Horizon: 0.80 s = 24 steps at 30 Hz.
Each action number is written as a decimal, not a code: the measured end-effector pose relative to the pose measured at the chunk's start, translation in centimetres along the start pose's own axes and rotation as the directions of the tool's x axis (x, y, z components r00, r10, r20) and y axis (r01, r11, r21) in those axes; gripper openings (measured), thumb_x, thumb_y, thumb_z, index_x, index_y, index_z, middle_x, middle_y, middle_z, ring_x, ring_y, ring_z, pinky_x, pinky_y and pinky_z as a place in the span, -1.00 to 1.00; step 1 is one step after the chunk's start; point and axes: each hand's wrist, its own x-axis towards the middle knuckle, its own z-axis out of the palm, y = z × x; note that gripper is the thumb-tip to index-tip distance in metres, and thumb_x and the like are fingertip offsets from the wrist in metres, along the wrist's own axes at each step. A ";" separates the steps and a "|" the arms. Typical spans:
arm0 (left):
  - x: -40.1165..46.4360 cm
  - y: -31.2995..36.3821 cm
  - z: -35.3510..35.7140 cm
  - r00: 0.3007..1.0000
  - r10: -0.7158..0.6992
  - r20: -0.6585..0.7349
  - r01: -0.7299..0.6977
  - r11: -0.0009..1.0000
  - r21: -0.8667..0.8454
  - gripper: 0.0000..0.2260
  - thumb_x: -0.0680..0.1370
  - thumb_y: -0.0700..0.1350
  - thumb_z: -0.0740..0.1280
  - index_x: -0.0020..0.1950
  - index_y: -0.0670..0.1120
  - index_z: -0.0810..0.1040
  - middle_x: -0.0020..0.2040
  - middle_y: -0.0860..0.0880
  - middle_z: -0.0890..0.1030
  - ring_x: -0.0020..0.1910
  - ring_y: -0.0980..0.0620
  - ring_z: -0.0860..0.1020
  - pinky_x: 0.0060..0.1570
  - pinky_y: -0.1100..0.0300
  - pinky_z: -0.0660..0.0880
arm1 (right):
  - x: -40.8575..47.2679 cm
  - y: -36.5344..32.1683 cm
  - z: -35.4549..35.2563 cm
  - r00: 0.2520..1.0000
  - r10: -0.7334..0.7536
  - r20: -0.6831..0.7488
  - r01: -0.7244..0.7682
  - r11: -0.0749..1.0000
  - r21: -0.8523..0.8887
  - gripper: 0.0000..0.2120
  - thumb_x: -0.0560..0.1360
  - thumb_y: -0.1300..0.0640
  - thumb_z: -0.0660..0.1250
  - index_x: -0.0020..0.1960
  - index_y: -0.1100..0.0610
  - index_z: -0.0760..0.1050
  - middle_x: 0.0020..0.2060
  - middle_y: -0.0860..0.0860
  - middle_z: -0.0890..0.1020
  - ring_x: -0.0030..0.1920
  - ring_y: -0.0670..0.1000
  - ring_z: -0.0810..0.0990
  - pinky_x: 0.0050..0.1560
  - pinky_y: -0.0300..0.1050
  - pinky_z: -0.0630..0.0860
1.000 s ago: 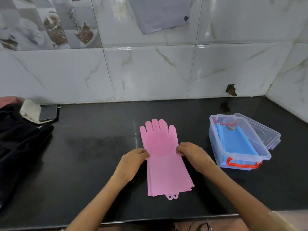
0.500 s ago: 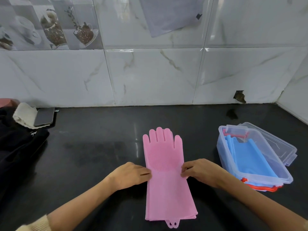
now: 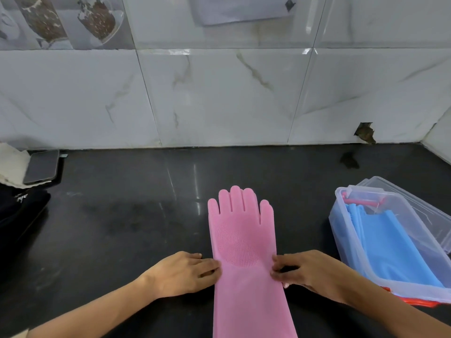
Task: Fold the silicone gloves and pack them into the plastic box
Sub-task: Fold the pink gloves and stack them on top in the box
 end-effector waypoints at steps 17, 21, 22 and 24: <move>1.9 1.6 -3.6 0.989 -0.025 0.147 0.031 0.999 -0.039 -0.81 0.49 -0.02 -0.01 -0.27 -0.04 0.25 -0.30 -0.03 0.23 -0.28 -0.19 0.21 -0.20 -0.10 0.17 | 2.1 -1.0 0.1 0.881 0.285 -0.378 -0.230 0.955 0.185 -0.85 0.47 0.10 0.25 0.00 0.03 0.55 -0.14 -0.11 0.64 -0.24 -0.06 0.61 -0.16 -0.19 0.52; 0.2 -2.9 -4.1 0.945 -0.019 0.325 0.038 0.998 -0.052 -0.90 0.28 -0.08 0.05 -0.41 0.00 0.31 -0.48 0.09 0.31 -0.50 0.07 0.24 -0.34 0.10 0.22 | 4.2 -1.0 -0.5 0.780 0.501 -0.376 -0.394 0.859 0.326 -0.73 0.62 -0.01 0.03 -0.10 0.03 0.45 -0.33 -0.14 0.49 -0.38 -0.13 0.44 -0.31 -0.34 0.30; -1.3 -5.5 -4.3 0.926 -0.071 0.371 0.113 0.989 -0.092 -0.86 0.34 -0.03 0.14 -0.41 0.03 0.27 -0.54 0.08 0.30 -0.56 0.12 0.23 -0.40 0.18 0.22 | 4.9 -0.9 -0.6 0.775 0.531 -0.342 -0.422 0.838 0.345 -0.73 0.63 -0.02 0.01 -0.12 0.02 0.40 -0.34 -0.13 0.47 -0.39 -0.12 0.43 -0.33 -0.33 0.29; -3.5 -9.5 -4.5 0.906 -0.134 0.402 0.174 0.983 -0.064 -0.70 0.51 0.03 0.17 -0.40 0.04 0.20 -0.56 0.05 0.32 -0.58 0.09 0.28 -0.51 0.25 0.16 | 6.1 -0.8 -0.7 0.756 0.583 -0.297 -0.490 0.805 0.334 -0.73 0.63 0.00 -0.02 -0.14 0.03 0.36 -0.34 -0.08 0.48 -0.37 -0.09 0.44 -0.33 -0.29 0.34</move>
